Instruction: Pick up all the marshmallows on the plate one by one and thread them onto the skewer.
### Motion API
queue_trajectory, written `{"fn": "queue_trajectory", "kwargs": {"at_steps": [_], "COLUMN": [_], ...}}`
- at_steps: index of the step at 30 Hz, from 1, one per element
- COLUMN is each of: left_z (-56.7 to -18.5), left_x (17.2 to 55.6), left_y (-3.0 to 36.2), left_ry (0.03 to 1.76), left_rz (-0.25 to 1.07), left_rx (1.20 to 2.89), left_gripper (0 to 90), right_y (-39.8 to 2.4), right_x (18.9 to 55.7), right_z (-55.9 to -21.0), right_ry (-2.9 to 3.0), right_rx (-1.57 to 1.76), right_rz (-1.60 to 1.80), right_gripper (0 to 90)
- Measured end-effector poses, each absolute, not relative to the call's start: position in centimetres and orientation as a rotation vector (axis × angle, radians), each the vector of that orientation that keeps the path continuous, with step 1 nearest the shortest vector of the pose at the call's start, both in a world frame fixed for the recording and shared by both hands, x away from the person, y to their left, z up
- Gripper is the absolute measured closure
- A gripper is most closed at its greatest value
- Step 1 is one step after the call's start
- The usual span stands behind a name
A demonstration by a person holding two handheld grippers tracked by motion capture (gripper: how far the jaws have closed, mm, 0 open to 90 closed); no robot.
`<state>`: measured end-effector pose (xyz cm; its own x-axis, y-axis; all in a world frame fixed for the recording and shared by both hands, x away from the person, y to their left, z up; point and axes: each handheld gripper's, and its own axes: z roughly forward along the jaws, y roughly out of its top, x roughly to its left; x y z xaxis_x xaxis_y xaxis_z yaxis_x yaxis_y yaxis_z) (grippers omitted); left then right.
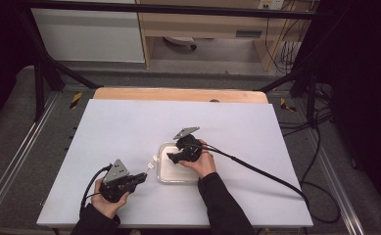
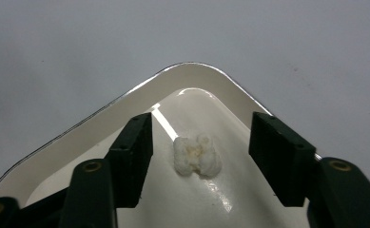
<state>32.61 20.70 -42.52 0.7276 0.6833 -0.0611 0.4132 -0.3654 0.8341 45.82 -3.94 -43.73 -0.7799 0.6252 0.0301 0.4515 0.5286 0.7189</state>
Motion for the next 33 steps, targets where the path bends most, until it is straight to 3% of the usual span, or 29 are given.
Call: {"fn": "queue_trajectory", "kwargs": {"at_steps": [16,33], "left_z": [-42.5,-42.5], "left_x": [32.5,32.5], "left_y": [20.6,20.5], "left_ry": [0.83,0.82], "left_rz": [0.37,0.37], "left_rx": [2.011,2.012], "left_gripper": [88.3,88.4], "right_y": [-3.8,-4.7], "right_x": [45.8,45.1], "right_z": [-44.6,-42.4], "right_ry": [2.564,2.553], "right_rx": [0.867,0.899], "right_rz": [1.052,1.145], "right_gripper": [64.9,69.3]}}
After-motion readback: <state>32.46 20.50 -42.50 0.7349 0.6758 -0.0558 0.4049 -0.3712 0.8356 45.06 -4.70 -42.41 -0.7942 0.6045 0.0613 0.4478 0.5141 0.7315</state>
